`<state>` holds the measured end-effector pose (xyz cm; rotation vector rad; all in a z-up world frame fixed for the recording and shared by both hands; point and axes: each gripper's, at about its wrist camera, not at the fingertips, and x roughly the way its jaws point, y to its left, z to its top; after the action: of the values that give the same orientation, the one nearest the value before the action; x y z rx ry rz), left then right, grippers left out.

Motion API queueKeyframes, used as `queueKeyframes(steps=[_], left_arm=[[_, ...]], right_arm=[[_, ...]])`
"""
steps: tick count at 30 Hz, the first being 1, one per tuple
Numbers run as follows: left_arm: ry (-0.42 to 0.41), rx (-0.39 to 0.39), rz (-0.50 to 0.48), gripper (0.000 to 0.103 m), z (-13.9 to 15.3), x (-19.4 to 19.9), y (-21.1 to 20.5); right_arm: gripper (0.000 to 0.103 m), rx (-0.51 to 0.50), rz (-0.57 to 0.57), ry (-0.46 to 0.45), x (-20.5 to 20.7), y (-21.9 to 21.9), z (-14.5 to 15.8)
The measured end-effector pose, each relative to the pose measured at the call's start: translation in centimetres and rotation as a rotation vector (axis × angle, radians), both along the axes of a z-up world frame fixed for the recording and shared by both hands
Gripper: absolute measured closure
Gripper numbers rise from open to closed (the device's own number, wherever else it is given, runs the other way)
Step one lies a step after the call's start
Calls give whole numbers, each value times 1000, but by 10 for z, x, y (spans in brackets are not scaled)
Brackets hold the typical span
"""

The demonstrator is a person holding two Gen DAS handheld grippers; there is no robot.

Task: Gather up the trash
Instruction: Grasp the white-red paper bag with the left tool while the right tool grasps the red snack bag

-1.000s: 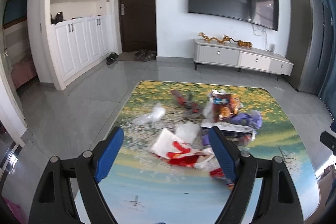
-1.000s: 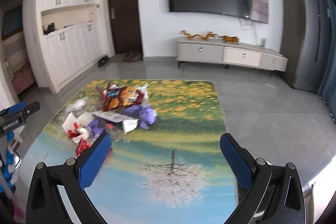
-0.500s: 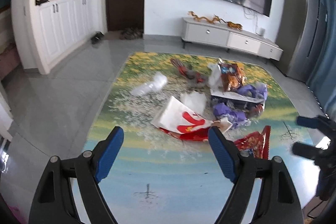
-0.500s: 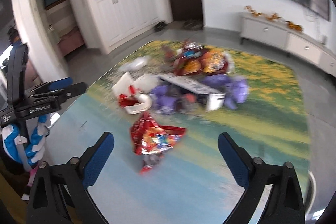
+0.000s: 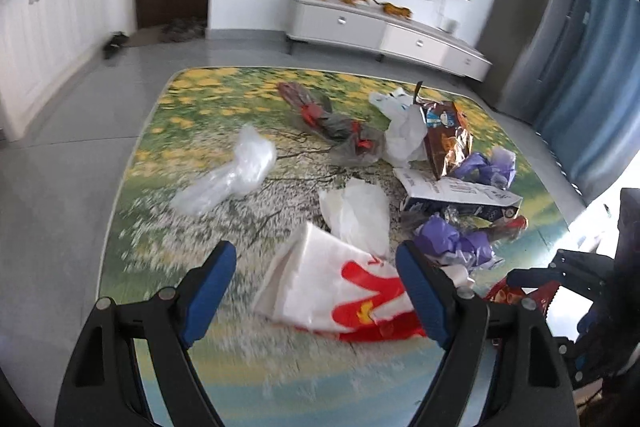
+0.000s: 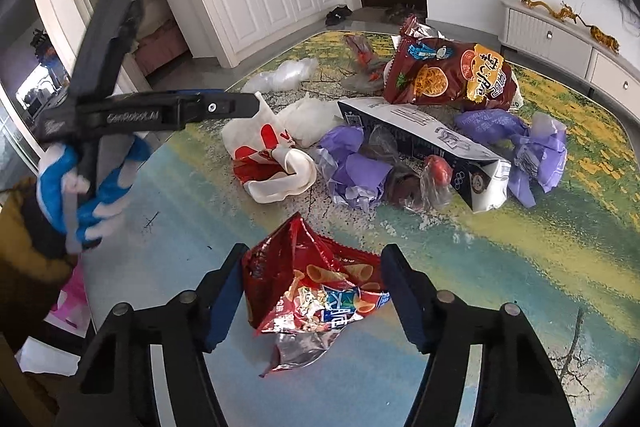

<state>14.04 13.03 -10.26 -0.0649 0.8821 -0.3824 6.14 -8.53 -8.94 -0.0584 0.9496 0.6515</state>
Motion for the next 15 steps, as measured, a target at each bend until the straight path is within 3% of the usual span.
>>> queueKeyframes(steps=[6, 7, 8, 9, 10, 11, 15], left_arm=[[95, -89, -134, 24, -18, 18, 3], [109, -99, -138, 37, -21, 17, 3], [120, -108, -136, 58, -23, 15, 3], [133, -125, -136, 68, -25, 12, 4], [139, -145, -131, 86, -25, 8, 6], [135, -163, -129, 91, -23, 2, 9], [101, -155, -105, 93, -9, -23, 9]], right_arm=[[57, -5, 3, 18, 4, 4, -4], [59, -5, 3, 24, 5, 4, -5], [63, -6, 3, 29, 6, 4, -6], [69, -4, 4, 31, 5, 4, -7], [72, 1, 5, 33, 4, 4, -7], [74, 8, 5, 32, 3, 2, -5], [79, 48, 3, 13, -7, -7, 6]])
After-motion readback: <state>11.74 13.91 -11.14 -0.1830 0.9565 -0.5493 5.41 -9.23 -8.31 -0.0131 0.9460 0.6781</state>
